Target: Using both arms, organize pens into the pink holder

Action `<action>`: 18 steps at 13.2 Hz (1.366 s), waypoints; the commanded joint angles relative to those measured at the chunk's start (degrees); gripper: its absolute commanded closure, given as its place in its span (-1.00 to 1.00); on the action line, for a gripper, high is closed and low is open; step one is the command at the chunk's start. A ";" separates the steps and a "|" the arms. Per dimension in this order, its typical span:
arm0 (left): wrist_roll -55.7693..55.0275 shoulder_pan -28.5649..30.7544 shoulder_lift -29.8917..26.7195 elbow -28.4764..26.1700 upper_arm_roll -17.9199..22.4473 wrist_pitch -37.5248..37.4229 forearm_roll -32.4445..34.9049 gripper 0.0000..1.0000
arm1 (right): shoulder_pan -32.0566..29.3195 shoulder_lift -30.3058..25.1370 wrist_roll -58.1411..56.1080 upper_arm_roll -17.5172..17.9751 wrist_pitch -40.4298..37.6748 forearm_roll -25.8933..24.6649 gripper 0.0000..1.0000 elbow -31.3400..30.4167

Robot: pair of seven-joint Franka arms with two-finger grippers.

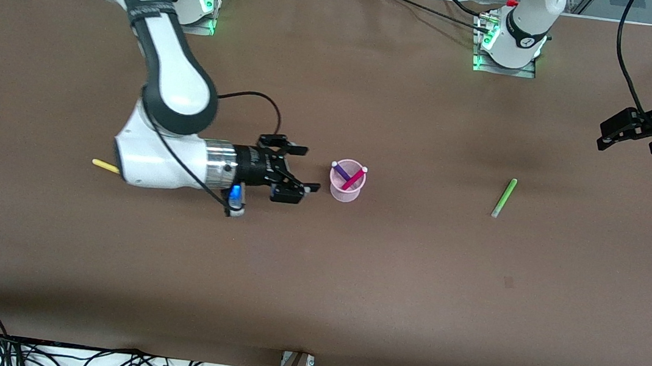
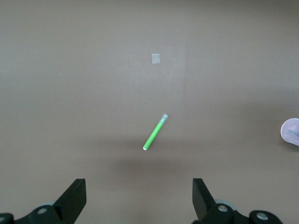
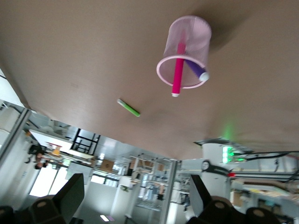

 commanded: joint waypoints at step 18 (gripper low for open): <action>-0.74 -0.75 2.09 5.99 -2.23 -6.72 1.02 -1.00 | -2.99 -31.42 -59.23 -12.40 -8.06 -53.98 -0.99 -17.32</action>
